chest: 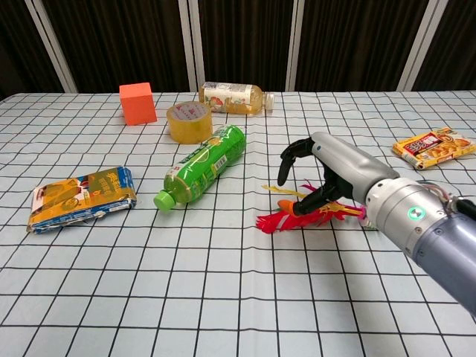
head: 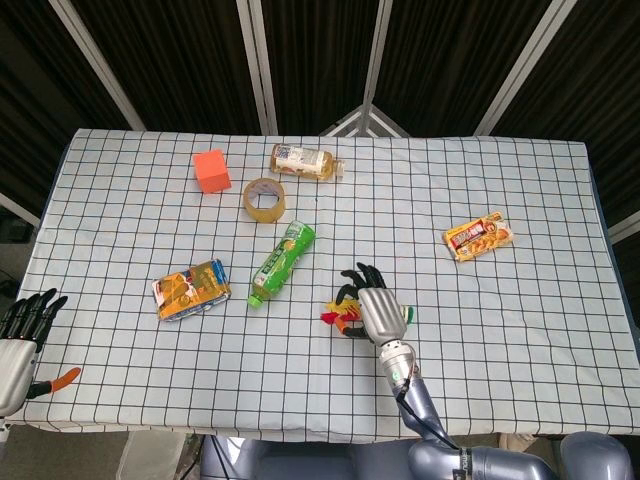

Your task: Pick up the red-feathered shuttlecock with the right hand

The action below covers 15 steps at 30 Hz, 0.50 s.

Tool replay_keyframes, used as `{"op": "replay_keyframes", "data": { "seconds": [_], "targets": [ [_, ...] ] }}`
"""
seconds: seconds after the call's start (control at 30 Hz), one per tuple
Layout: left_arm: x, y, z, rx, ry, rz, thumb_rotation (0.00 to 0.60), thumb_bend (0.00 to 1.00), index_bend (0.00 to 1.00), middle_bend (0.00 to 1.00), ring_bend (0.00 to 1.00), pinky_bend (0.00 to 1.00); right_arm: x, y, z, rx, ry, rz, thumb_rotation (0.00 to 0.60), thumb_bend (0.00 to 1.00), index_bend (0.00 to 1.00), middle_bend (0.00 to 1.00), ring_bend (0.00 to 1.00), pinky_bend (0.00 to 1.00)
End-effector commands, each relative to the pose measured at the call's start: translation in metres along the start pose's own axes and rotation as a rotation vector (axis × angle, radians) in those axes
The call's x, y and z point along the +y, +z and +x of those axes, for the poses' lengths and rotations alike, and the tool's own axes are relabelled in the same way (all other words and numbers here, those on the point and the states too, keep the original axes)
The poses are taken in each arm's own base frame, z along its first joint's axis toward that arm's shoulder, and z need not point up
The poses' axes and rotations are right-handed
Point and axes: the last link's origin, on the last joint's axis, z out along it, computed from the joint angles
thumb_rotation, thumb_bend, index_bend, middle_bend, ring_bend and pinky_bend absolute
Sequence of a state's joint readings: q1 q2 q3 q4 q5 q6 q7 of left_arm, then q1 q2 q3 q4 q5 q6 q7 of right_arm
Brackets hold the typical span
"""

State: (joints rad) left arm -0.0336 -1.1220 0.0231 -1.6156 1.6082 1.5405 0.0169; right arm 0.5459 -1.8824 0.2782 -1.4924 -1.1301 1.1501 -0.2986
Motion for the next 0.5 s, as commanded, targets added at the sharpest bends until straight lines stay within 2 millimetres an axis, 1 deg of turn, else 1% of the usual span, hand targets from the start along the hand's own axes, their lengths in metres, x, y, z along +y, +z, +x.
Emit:
{"op": "replay_keyframes", "data": {
  "seconds": [0.03, 0.13, 0.3, 0.37, 0.5],
  "targets": [
    [0.000, 0.000, 0.000, -0.002, -0.003, 0.001, 0.600, 0.00, 0.00, 0.00, 0.00, 0.00, -0.003, 0.005, -0.002, 0.011, 0.011, 0.000, 0.600, 0.36, 0.53, 0.23, 0.00, 0.00],
    [-0.001, 0.001, 0.000, -0.004, -0.009, 0.002, 0.600, 0.00, 0.00, 0.00, 0.00, 0.00, -0.004, 0.008, -0.004, 0.018, 0.020, -0.002, 0.600, 0.38, 0.55, 0.23, 0.00, 0.00],
    [0.000, 0.001, 0.001, -0.009, -0.016, 0.000, 0.600, 0.00, 0.00, 0.00, 0.00, 0.00, -0.003, 0.010, -0.008, 0.016, 0.023, -0.007, 0.600, 0.47, 0.59, 0.25, 0.00, 0.00],
    [0.000, 0.001, 0.000, -0.011, -0.019, -0.001, 0.600, 0.00, 0.00, 0.00, 0.00, 0.00, -0.004, 0.011, -0.010, 0.014, 0.029, -0.006, 0.600, 0.50, 0.62, 0.25, 0.00, 0.00],
    [0.000, 0.002, 0.000, -0.014, -0.022, 0.000, 0.600, 0.00, 0.00, 0.00, 0.00, 0.00, -0.005, 0.010, -0.014, 0.011, 0.035, -0.003, 0.600, 0.52, 0.65, 0.26, 0.00, 0.00]
  ]
}}
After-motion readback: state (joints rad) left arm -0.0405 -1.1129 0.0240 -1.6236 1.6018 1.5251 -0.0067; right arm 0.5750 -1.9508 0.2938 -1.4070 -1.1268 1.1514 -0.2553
